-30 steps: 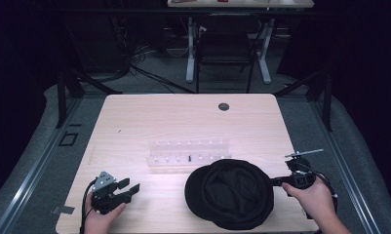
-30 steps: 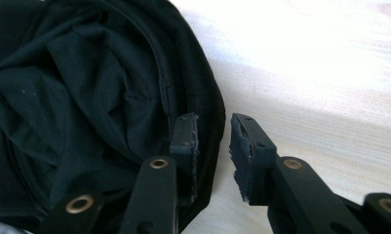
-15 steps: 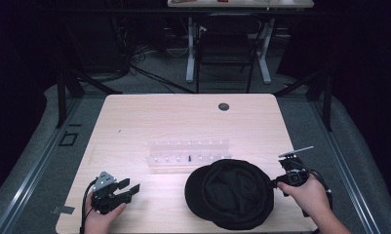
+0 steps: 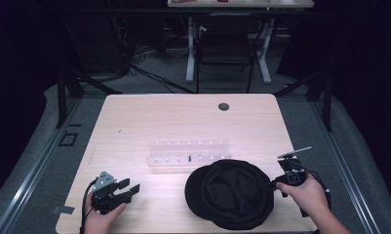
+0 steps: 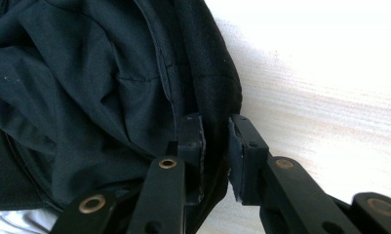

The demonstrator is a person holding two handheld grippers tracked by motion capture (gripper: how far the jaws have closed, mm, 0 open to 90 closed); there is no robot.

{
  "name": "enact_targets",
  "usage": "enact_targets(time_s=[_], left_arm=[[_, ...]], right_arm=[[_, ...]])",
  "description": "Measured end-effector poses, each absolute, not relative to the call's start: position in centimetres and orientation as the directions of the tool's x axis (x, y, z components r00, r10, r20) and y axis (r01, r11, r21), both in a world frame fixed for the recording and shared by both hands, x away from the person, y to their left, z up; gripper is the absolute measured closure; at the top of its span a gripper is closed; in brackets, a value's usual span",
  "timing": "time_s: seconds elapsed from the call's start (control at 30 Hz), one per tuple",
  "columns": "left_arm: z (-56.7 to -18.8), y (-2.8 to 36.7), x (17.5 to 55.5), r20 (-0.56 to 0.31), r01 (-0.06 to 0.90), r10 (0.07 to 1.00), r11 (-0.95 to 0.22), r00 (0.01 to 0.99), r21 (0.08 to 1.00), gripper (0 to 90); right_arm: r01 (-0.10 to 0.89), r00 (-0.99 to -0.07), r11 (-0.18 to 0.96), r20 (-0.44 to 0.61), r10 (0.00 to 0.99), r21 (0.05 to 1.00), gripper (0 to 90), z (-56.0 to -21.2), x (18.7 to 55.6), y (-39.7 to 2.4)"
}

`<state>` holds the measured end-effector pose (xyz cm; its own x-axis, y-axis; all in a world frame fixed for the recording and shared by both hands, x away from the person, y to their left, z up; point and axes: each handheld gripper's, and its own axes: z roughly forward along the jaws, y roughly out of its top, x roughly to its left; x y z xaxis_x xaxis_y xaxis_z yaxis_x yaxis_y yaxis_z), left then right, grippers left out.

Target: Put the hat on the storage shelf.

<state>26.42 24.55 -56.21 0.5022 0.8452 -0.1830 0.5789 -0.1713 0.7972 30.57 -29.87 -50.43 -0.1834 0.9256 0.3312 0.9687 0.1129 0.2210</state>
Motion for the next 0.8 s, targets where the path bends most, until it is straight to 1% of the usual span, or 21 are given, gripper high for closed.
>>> enact_targets(time_s=[0.07,0.1,0.2,0.27,0.3,0.33,0.47,0.53,0.57,0.6,0.63,0.7,0.73,0.8], left_arm=[[-56.2,24.5,26.4,-0.184,0.58,0.845,-0.171,0.502,0.797,49.0],[-56.2,24.5,26.4,-0.184,0.58,0.845,-0.171,0.502,0.797,49.0],[-56.2,24.5,26.4,-0.183,0.58,0.845,-0.171,0.502,0.797,49.0],[-56.2,24.5,26.4,-0.183,0.58,0.846,-0.171,0.501,0.796,49.0],[-56.2,24.5,26.4,-0.184,0.58,0.846,-0.17,0.501,0.797,48.9],[-56.2,24.6,26.4,-0.183,0.58,0.846,-0.171,0.5,0.796,49.0],[-56.2,24.6,26.4,-0.183,0.58,0.846,-0.171,0.501,0.797,48.9],[-56.2,24.5,26.4,-0.183,0.58,0.846,-0.171,0.501,0.796,49.0],[-56.2,24.5,26.4,-0.183,0.581,0.846,-0.171,0.5,0.796,48.9],[-56.3,24.5,26.4,-0.183,0.581,0.846,-0.171,0.5,0.796,49.0],[-56.3,24.5,26.4,-0.184,0.582,0.846,-0.171,0.5,0.795,49.0],[-56.3,24.5,26.4,-0.184,0.581,0.846,-0.17,0.5,0.796,49.0],[-56.3,24.5,26.4,-0.183,0.581,0.846,-0.171,0.5,0.796,49.0],[-56.3,24.5,26.5,-0.183,0.581,0.846,-0.172,0.501,0.796,48.9]], right_arm=[[0.973,-0.175,0.11,0.343,0.923,0.203,77.1,-50.5,30.6,-30.0],[0.972,-0.148,0.068,0.361,0.921,0.224,77.7,-50.9,30.5,-29.9],[0.977,-0.161,0.096,0.364,0.917,0.193,81.6,-50.8,30.6,-30.1],[0.976,-0.142,0.067,0.375,0.916,0.206,85.2,-50.9,30.4,-30.0],[0.977,-0.154,0.083,0.374,0.914,0.199,85.9,-50.7,30.5,-30.1],[0.976,-0.14,0.065,0.377,0.916,0.206,86.5,-50.7,30.4,-30.0],[0.976,-0.137,0.057,0.39,0.911,0.211,87.5,-50.3,30.3,-30.0],[0.975,-0.155,0.079,0.381,0.912,0.209,87.7,-50.1,30.2,-30.2],[0.972,-0.147,0.057,0.401,0.904,0.227,87.9,-50.0,30.1,-30.1],[0.974,-0.16,0.08,0.396,0.904,0.213,88.0,-49.7,30.1,-30.2],[0.971,-0.142,0.049,0.398,0.906,0.233,88.1,-49.6,30.0,-30.0],[0.971,-0.168,0.079,0.404,0.899,0.226,88.1,-49.2,30.0,-30.2],[0.972,-0.145,0.051,0.411,0.9,0.23,88.2,-49.0,29.8,-30.0],[0.971,-0.178,0.09,0.414,0.893,0.223,88.3,-48.6,29.9,-30.3]])
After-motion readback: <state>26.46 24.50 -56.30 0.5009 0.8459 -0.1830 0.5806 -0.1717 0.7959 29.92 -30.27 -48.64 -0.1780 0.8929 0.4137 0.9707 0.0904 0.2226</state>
